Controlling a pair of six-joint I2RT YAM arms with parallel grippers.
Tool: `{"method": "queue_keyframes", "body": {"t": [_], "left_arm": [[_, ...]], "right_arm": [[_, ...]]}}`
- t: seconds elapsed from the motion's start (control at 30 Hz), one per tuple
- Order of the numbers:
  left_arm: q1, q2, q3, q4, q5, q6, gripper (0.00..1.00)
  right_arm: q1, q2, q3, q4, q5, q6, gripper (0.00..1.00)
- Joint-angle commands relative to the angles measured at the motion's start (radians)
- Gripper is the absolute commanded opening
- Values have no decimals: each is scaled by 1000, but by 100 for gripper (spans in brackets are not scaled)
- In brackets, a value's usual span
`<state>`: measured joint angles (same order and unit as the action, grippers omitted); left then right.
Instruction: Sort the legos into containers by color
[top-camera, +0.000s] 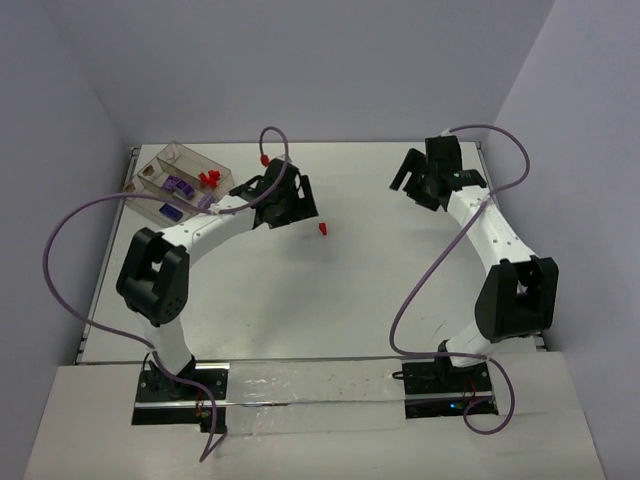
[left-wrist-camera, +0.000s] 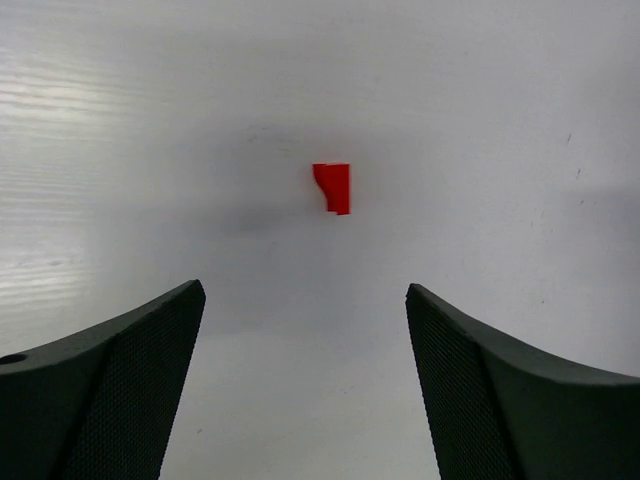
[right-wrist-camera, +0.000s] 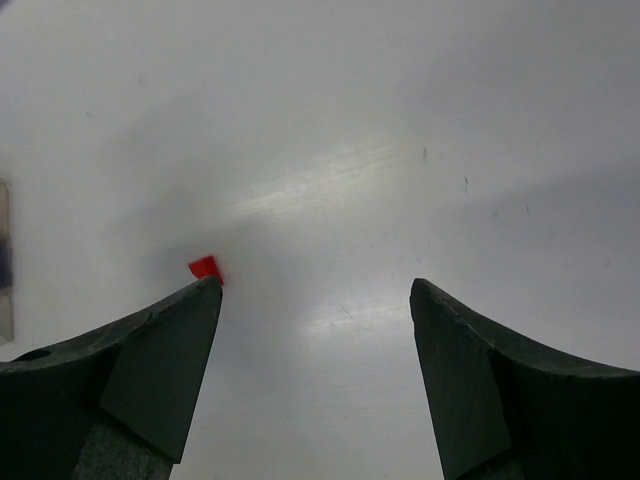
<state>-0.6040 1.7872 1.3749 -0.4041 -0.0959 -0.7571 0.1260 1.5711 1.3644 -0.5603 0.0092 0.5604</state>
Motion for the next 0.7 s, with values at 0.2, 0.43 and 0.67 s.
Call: {"method": "queue_keyframes", "body": {"t": [0.2, 0.43, 0.67], "left_arm": [[-136, 329, 428, -230, -144, -47, 92], [-165, 480, 596, -345, -255, -52, 84], [-171, 537, 609, -344, -273, -40, 73]], "right_arm": [[18, -126, -175, 46, -91, 10, 84], [29, -174, -200, 41, -94, 6, 85], [30, -187, -220, 55, -120, 13, 85]]}}
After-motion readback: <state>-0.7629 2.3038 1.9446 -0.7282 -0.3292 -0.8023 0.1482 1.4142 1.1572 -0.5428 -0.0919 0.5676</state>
